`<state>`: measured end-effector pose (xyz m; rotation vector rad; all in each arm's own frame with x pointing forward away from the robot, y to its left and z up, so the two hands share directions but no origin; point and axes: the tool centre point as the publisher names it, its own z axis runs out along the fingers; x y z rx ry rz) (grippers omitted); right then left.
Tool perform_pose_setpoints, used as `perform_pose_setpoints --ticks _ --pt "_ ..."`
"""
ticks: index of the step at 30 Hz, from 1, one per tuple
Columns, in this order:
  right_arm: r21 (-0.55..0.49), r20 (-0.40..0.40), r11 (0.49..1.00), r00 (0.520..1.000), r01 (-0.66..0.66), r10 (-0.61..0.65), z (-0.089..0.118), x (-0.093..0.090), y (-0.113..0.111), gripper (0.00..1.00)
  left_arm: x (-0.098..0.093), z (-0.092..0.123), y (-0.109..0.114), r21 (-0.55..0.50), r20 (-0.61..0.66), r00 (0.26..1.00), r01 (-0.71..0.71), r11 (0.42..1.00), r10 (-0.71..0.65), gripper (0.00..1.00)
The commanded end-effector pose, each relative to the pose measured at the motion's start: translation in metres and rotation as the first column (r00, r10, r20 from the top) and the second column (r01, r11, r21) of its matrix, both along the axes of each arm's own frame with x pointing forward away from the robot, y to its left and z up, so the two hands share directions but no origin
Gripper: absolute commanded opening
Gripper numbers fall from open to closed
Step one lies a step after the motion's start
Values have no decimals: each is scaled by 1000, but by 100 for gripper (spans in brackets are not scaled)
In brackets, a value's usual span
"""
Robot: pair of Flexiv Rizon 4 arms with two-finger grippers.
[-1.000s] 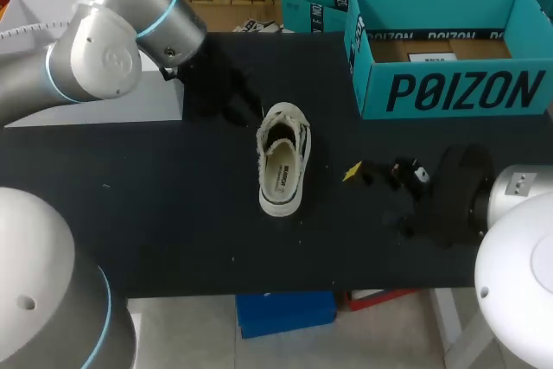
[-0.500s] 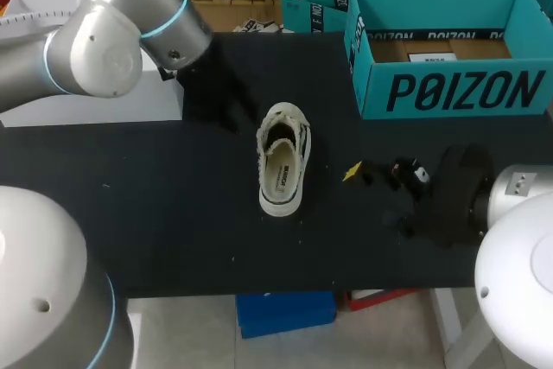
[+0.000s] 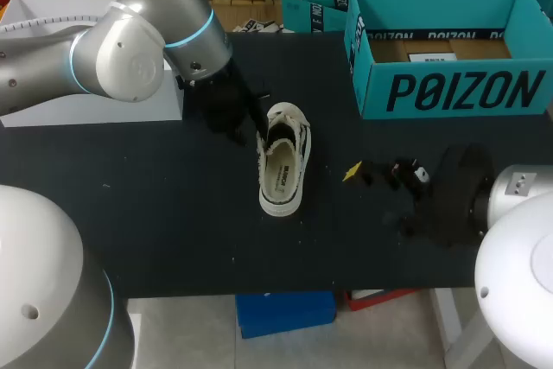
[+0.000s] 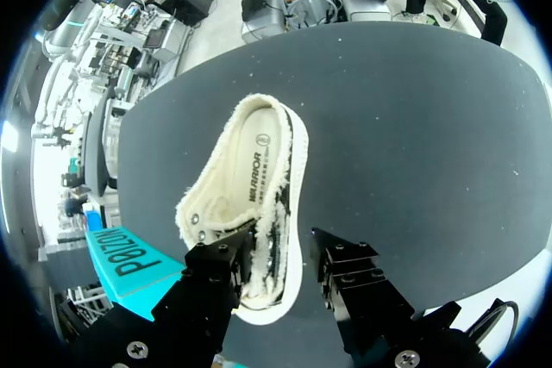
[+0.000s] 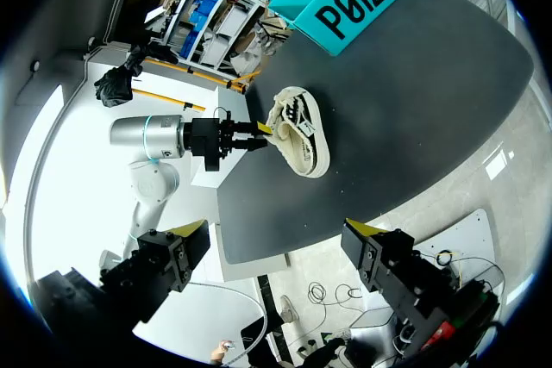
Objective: Take the shoe out of the shoebox, open the shoe tongue, remove and reinsert the insole, then place the shoe into the shoebox
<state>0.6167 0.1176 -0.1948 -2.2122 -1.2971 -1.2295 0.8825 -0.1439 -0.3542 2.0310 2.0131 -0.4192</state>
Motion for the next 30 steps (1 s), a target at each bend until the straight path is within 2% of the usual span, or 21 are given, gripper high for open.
perform_pose_setpoints --ticks 1,7,12,26,28,29,30 --pt "31 8 1000 1000 3 -3 -7 -5 -2 100 6 -9 -6 21 6 1000 -11 1000 11 42" --pt "31 8 1000 1000 3 -3 -7 -5 -2 100 12 -28 -8 62 5 1000 -17 998 17 42" --pt "31 8 1000 1000 3 -3 -7 -5 -2 100 10 -41 -13 72 1 1000 -13 997 13 42" --pt "31 8 1000 1000 3 -3 -7 -5 -2 100 14 -61 -21 105 39 999 -7 994 3 40" --pt "31 8 1000 1000 3 -3 -7 -5 -2 100 14 -63 -21 107 41 999 -7 994 2 36" --pt "31 8 1000 1000 3 -3 -7 -5 -2 100 14 -63 -21 108 42 999 -7 994 2 25" --pt "31 8 1000 1000 3 -3 -7 -5 -2 100 14 -63 -21 107 44 999 -8 994 3 9"
